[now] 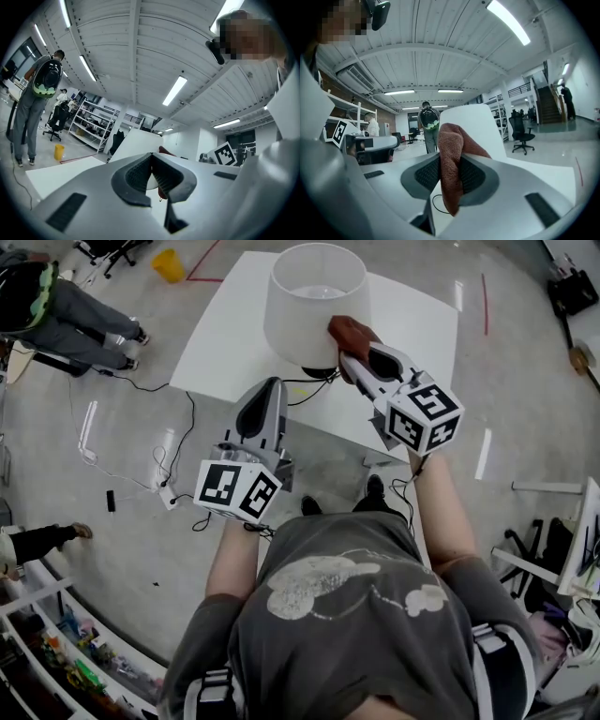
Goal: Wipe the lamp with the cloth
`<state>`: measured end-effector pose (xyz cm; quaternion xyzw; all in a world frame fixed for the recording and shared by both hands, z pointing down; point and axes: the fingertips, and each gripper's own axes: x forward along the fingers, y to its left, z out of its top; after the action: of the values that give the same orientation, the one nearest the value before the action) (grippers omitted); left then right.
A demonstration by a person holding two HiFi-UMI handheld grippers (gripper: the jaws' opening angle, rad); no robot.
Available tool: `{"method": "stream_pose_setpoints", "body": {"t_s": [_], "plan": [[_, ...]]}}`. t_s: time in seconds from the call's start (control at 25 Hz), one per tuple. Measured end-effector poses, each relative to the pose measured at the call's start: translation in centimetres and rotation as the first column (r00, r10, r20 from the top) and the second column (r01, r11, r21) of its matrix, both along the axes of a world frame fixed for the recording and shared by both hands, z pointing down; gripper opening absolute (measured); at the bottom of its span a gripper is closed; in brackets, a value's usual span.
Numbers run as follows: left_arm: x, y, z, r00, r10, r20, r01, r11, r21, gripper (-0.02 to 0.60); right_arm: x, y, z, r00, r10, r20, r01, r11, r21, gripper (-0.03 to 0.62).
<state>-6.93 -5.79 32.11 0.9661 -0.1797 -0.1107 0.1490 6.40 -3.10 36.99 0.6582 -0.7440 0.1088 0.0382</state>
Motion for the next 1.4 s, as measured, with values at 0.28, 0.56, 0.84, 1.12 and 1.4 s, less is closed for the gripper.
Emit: {"method": "stream_pose_setpoints", "body": {"t_s": [0.28,0.56,0.84,1.12,1.4], "plan": [[-0.3,0.4,1.6,0.999,0.033,0.019,-0.033,0.999,-0.025,0.008,-0.5,0.6,4.1,0.998,0.041,0.049,-0.038,0.997,-0.066,0.091],[0.9,0.8,2.3,0.999,0.011,0.052,-0.01,1.0,-0.022,0.008,-0.7,0.7,5.8,0.997,-0.013,0.074,0.019,0.995,-0.094,0.091],[1.9,1.2,1.1,0.996,-0.029,0.085,0.028,1.0,0.013,0.008,-0.8,0.8,3.9,0.991,-0.063,0.119,0.069,0.997,-0.041,0.091],[2.0,0.6,-0.2,0.991,-0.074,0.116,0.068,0.996,0.061,0.008,-0.7,0.9,-2.3,0.986,-0.138,0.095,0.128,0.986,0.103,0.092],[0.5,-2.4,-1.2,0.996,-0.063,0.065,0.058,0.995,0.075,0.008,-3.2,-1.6,-6.6,0.99,-0.141,0.023,0.135,0.975,0.177,0.091]]}}
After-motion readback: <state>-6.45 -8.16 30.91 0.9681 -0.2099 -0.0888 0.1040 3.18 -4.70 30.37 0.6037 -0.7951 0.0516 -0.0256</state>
